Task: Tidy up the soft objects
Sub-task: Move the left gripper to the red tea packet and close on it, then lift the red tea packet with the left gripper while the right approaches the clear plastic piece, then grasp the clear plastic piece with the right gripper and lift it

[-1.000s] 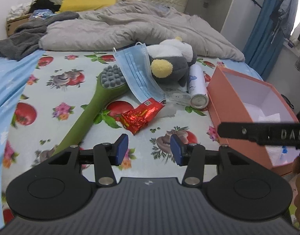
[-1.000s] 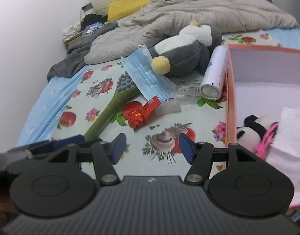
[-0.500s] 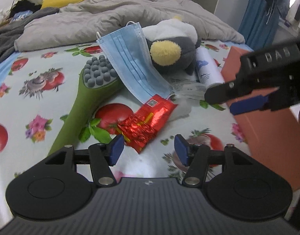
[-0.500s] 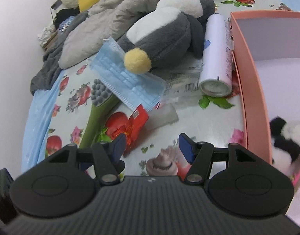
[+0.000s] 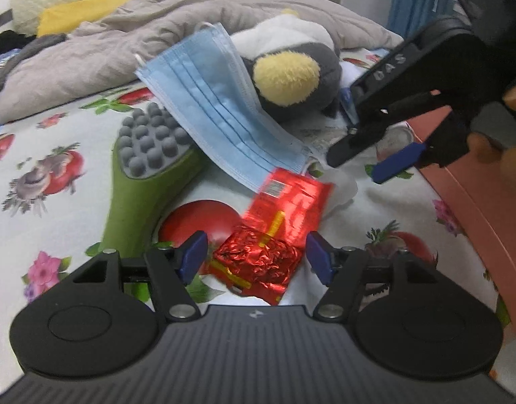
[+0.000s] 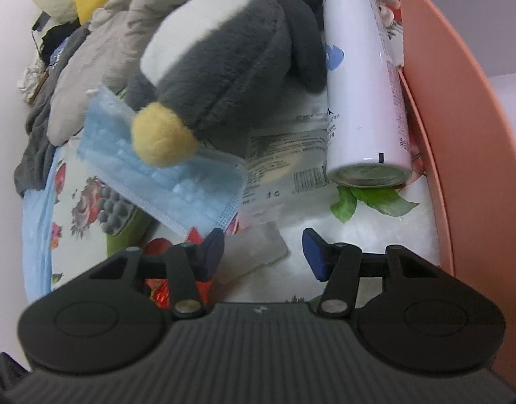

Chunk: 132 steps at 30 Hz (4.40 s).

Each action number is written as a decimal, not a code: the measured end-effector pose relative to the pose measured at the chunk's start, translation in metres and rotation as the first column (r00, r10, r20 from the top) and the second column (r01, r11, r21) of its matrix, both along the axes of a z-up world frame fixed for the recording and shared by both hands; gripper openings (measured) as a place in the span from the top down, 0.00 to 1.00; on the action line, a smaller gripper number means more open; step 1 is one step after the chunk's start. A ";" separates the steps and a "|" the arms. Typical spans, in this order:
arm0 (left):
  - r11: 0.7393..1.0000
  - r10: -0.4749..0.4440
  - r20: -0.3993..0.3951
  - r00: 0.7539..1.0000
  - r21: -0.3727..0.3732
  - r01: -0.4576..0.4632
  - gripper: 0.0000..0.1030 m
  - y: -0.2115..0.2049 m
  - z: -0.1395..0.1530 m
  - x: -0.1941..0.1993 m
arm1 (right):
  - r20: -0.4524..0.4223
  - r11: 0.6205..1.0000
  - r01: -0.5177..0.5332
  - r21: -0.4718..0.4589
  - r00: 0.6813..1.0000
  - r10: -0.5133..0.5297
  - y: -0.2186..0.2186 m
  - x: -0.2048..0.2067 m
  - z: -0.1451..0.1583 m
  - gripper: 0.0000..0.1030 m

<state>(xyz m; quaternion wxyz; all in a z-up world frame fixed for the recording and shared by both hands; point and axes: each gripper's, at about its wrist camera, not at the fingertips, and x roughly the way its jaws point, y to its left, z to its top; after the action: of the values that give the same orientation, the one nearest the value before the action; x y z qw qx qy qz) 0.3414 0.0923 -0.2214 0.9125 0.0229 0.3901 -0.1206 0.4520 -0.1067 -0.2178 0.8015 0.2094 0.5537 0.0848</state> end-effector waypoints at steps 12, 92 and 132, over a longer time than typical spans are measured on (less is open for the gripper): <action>0.999 -0.009 -0.050 0.999 -0.036 0.007 0.37 0.003 -0.014 0.010 | -0.024 0.999 -0.011 0.034 1.000 0.012 0.002 0.009 -0.013 0.76; 0.887 0.323 -0.238 0.916 -0.261 -0.381 0.38 -0.003 0.031 -0.225 | 0.119 0.938 -0.345 -0.017 0.931 0.344 -0.015 -0.222 0.029 0.56; 0.875 0.354 -0.256 0.899 -0.248 -0.415 0.37 0.009 0.027 -0.226 | 0.098 0.644 -0.652 -0.400 0.668 0.737 0.028 -0.224 0.001 0.76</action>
<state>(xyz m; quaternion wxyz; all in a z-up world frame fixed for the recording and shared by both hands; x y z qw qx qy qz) 0.1155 0.1011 -0.1943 0.8665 -0.2048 0.4553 0.0053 0.2283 -0.0789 -0.2166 0.7923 -0.1717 0.4904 0.3198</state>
